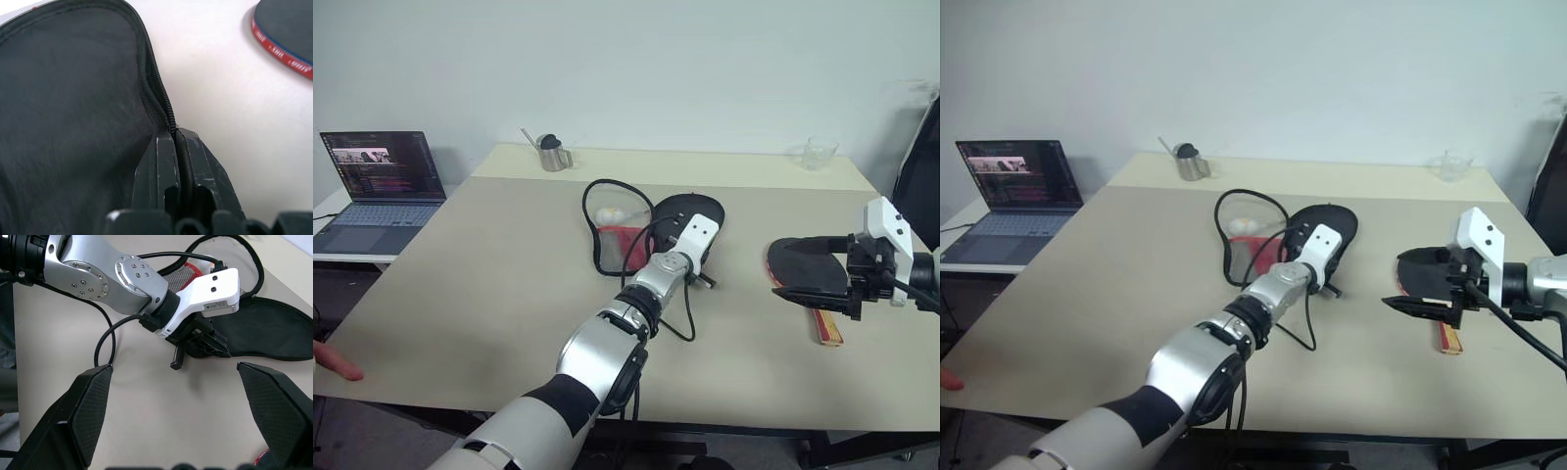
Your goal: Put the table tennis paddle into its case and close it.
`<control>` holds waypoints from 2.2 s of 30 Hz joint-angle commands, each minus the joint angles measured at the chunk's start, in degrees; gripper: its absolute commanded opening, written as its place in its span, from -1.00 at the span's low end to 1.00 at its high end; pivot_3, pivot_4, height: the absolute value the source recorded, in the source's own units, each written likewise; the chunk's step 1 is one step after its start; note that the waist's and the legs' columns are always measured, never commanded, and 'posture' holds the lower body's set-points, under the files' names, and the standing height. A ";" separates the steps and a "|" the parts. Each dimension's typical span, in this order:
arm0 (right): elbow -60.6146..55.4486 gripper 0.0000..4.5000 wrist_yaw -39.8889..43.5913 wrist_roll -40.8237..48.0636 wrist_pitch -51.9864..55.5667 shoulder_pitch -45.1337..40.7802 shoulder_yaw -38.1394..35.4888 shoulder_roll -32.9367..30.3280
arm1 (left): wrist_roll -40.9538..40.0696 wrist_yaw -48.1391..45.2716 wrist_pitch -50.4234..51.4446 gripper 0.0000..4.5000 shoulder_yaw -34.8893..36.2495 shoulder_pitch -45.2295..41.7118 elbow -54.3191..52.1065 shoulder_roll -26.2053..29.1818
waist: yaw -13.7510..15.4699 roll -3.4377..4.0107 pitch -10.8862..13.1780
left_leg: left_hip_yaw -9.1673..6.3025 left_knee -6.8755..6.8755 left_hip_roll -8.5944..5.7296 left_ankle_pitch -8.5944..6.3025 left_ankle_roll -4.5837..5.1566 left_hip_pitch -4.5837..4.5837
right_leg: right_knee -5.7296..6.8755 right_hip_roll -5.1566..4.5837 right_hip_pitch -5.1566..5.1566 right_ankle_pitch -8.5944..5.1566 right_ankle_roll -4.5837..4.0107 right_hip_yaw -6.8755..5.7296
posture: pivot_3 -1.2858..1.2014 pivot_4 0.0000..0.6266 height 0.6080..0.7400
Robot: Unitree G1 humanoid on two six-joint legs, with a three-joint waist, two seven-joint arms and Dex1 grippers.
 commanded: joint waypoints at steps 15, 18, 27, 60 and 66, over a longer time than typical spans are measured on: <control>2.06 1.00 -0.32 -0.57 -2.99 -3.43 1.98 1.12 | 0.05 -5.01 -3.53 0.20 -0.97 1.47 -4.04 -10.84 | 0.01 0.01 -0.01 | 0.02 0.01 -0.01 0.00 0.00 0.01 | 0.02 0.00 0.00 0.00 0.00 0.01 | 0.03 -0.52 1.00; 3.47 1.00 0.14 -1.13 -4.15 -4.52 3.04 1.49 | -0.94 -7.23 -2.25 0.20 -0.27 2.14 -7.83 -6.25 | 0.00 0.01 -0.01 | 0.03 0.03 -0.01 0.00 0.00 0.01 | 0.03 0.00 0.00 0.00 0.00 0.02 | 0.03 -0.52 1.00; 6.04 1.00 1.64 -2.52 -6.09 -6.55 5.08 2.53 | -2.87 -7.82 10.76 0.20 3.58 10.97 -26.92 7.72 | -0.31 0.07 -0.04 | 0.04 0.03 0.05 0.01 0.00 0.13 | 0.19 0.02 0.00 0.01 -0.01 0.10 | 0.03 -0.52 1.00; 8.54 1.00 4.15 -4.39 -6.92 -9.55 7.86 4.31 | -12.62 -19.16 20.23 0.20 17.70 16.45 -24.71 33.98 | -0.77 -0.23 0.12 | 0.01 0.04 0.18 0.22 -0.14 0.74 | 0.75 -0.42 0.36 -0.08 -0.14 0.02 | 0.03 -0.52 1.00; 8.31 1.00 4.14 -4.45 -6.75 -9.34 7.74 4.35 | -13.24 -20.64 21.53 0.62 17.81 16.41 -25.61 33.91 | -0.80 -0.23 0.13 | 0.02 0.03 0.19 0.22 -0.14 0.75 | 0.75 -0.42 0.36 -0.08 -0.14 0.03 | 0.03 -0.52 1.00</control>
